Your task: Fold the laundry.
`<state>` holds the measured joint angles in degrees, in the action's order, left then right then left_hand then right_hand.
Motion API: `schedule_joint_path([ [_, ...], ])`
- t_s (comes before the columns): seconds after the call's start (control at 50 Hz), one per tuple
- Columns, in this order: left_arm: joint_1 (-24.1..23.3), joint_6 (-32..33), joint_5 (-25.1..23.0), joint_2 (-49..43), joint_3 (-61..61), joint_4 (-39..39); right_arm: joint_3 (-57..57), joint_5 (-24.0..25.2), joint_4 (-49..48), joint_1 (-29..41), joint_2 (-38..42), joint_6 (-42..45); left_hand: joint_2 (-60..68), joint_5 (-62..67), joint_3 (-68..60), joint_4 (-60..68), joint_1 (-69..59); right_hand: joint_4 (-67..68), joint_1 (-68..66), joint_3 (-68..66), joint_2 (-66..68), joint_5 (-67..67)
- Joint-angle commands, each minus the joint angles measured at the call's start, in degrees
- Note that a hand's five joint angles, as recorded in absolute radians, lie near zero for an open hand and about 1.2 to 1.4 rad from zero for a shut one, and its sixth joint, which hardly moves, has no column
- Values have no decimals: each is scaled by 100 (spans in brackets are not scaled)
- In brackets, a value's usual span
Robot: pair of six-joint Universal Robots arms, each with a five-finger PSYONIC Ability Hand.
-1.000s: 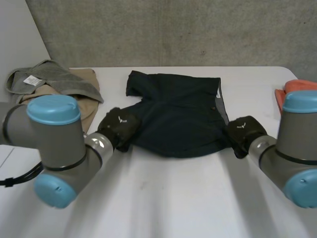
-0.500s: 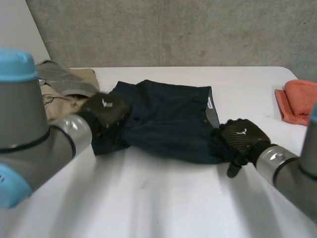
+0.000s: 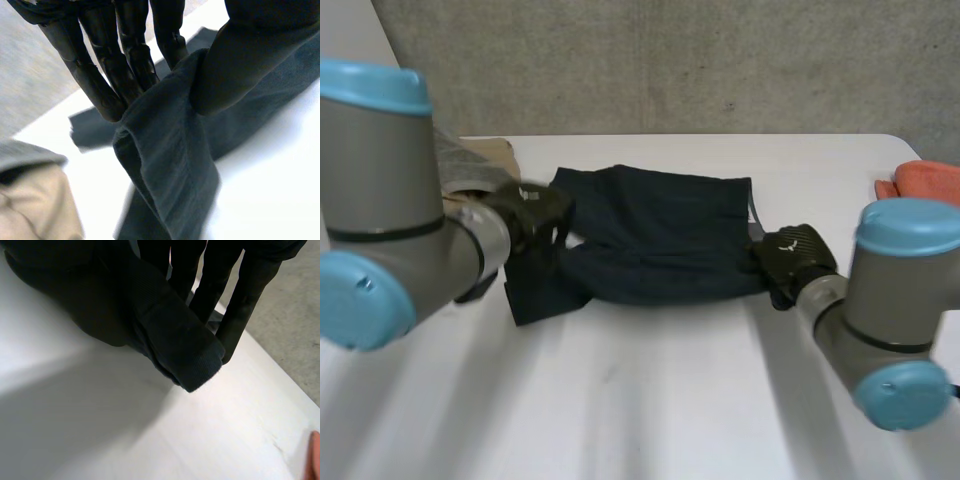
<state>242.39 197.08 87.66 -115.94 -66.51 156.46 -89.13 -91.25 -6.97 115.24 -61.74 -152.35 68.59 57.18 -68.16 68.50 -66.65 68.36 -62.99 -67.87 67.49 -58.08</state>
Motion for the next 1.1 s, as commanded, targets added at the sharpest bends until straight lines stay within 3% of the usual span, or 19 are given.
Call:
schedule_joint_path([
  [0.02, -218, 479, -407, 764, -1591, -282, -622, 599, 2791, -571, -1304, 2002, 1141, 1282, -1184, 1150, -1335, 1164, -1701, -1213, 1251, -1192],
  [0.14, -403, 1112, -408, 1056, -2410, -343, -878, 757, 4440, -1143, -1569, 3263, 1141, 1282, -1184, 1150, -1335, 1164, -1701, -1213, 1251, -1192],
  [0.3, -439, 1570, -390, 881, -2315, -467, -606, 863, 4450, -1153, -1578, 3133, 1141, 1282, -1184, 1150, -1335, 1164, -1701, -1213, 1251, -1192],
  [0.4, -316, 1544, -268, 250, -1141, 76, 96, 1039, 3889, -1196, -1175, 2081, 1141, 1282, -1184, 1150, -1335, 1164, -1701, -1213, 1251, -1192],
  [0.52, -324, 1535, -179, -787, 696, 999, 949, 811, 3160, -1302, -516, 1323, 1141, 1282, -1184, 1150, -1335, 1164, -1701, -1213, 1251, -1192],
  [0.64, -491, 1535, -153, -2001, 2561, 1528, 1574, 372, 2465, -1337, 109, 1137, 1141, 1282, -1184, 1150, -1335, 1164, -1701, -1213, 1251, -1192],
  [0.84, -746, 1588, -205, -4225, 5366, 1537, 2348, -341, 1243, -1276, 1137, 1120, 1141, 1282, -1184, 1150, -1335, 1164, -1701, -1213, 1251, -1192],
  [0.86, -755, 1553, -214, -4331, 5489, 1554, 2374, -367, 1146, -1267, 1208, 1120, 1076, 1218, -1119, 1085, -1270, 280, -816, -329, 366, -307],
  [0.88, -755, 1535, -232, -4427, 5586, 1581, 2392, -411, 1067, -1249, 1261, 1128, -290, -149, 247, -281, 96, -1678, 1142, 1629, -1592, 1650],
  [0.9, -764, 1509, -275, -4576, 5674, 1668, 2418, -507, 927, -1206, 1348, 1137, -4533, -4392, 4490, -4525, 4340, -5361, 4825, 5312, -5275, 5333],
  [0.92, -781, 1500, -302, -4604, 5675, 1721, 2418, -586, 873, -1197, 1375, 1146, -5859, -5718, 5816, -5850, 5665, -5836, 5299, 5787, -5749, 5808],
  [1.0, -913, 1456, -267, -4473, 5421, 2046, 2331, -938, 846, -1161, 1262, 1076, -5859, -5718, 5816, -5850, 5665, -5836, 5299, 5787, -5749, 5808],
  [1.1, -878, 1272, -118, -3788, 4446, 2398, 1927, -842, 1083, -1153, 638, 795, -5859, -5718, 5816, -5850, 5665, -5836, 5299, 5787, -5749, 5808],
])
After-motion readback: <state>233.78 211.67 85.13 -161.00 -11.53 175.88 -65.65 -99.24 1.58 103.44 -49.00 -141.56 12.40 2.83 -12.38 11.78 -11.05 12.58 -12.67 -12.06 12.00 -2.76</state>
